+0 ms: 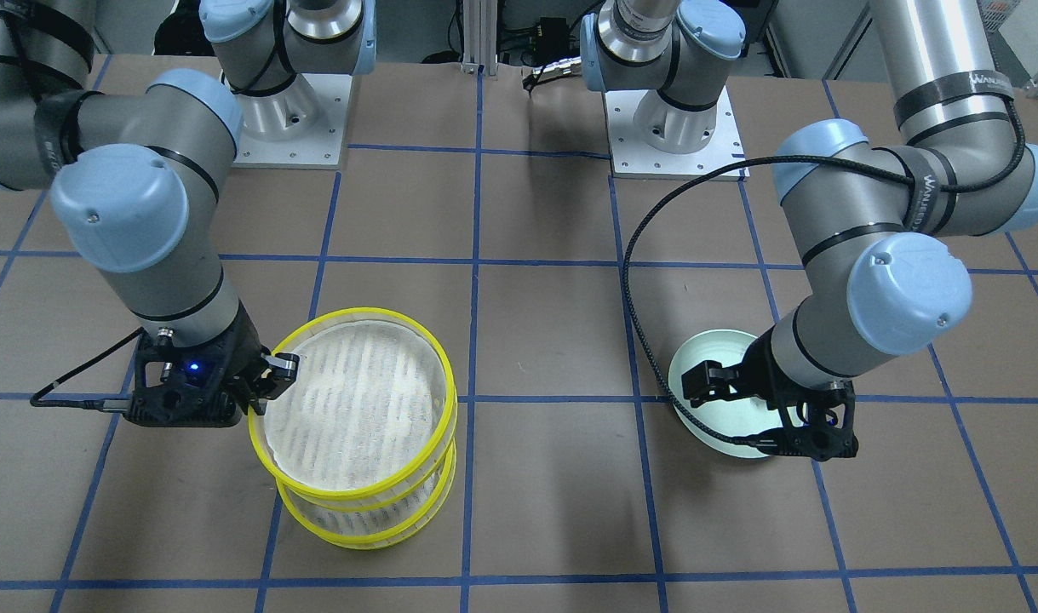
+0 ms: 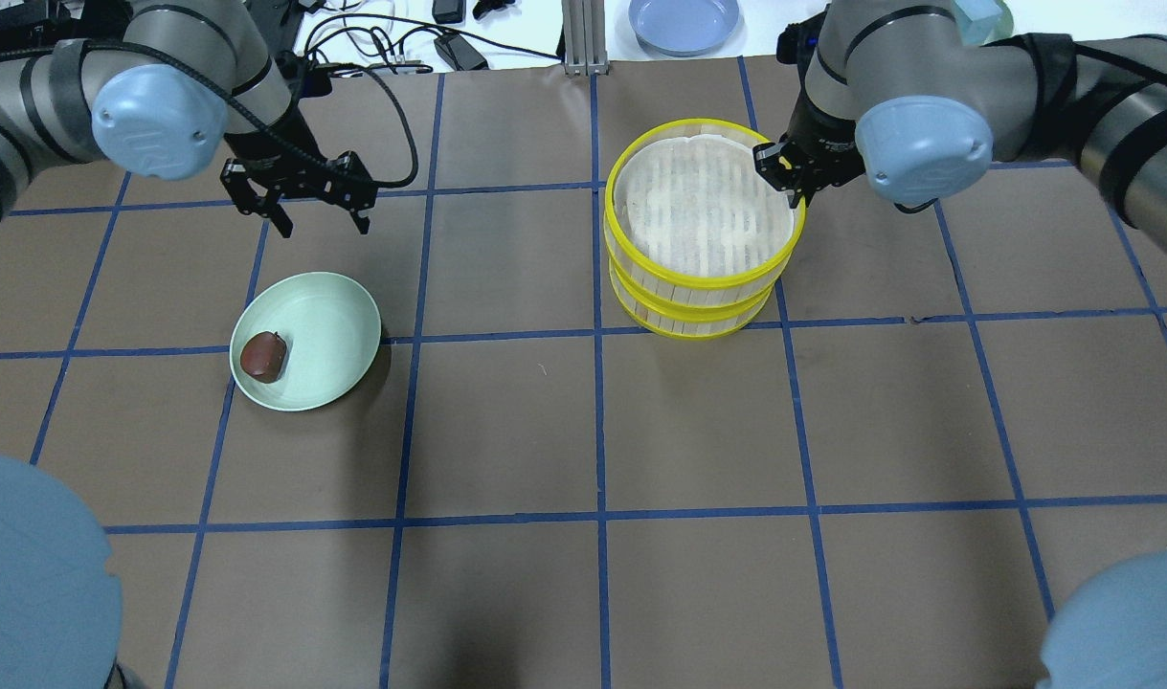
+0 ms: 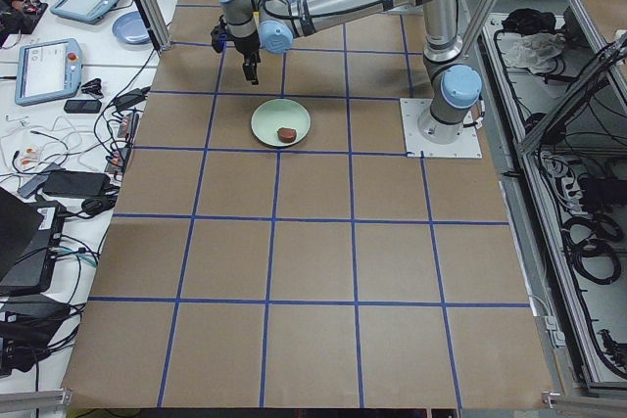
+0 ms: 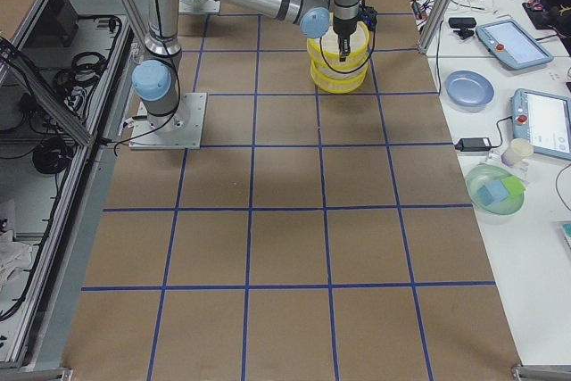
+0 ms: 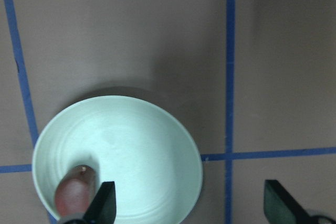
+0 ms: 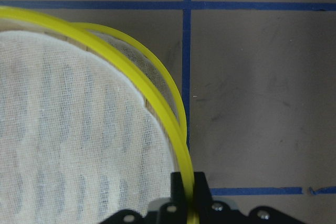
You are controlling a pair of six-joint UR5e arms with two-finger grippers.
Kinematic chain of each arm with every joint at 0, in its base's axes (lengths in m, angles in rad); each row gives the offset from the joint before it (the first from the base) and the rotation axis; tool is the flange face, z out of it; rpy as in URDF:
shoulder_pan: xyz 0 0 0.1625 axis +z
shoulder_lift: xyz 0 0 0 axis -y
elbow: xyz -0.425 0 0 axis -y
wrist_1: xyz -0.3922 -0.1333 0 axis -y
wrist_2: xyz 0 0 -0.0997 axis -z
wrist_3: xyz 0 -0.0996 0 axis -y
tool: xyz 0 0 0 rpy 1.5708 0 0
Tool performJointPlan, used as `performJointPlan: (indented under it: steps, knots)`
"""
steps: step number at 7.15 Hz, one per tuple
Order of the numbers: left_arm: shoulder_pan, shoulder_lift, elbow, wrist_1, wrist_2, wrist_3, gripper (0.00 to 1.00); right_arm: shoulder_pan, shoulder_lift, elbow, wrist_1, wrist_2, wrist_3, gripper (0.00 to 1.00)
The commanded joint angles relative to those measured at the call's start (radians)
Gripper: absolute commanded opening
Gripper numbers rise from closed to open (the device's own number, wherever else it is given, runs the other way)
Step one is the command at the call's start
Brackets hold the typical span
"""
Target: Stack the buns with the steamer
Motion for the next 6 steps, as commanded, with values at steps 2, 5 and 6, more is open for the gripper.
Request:
performJointPlan:
  steps: [2,5,6]
  knots:
    - [0.133,-0.016,-0.182,0.070,0.022,0.363,1.00,0.010,0.037,0.011,-0.058,-0.056,0.019,0.00]
    - [0.133,-0.061,-0.200,0.114,0.029,0.415,0.99,0.012,0.055,0.032,-0.101,-0.047,0.030,0.00]
    - [0.133,-0.076,-0.197,0.121,0.052,0.432,0.99,0.012,0.064,0.032,-0.106,-0.045,0.030,0.00]
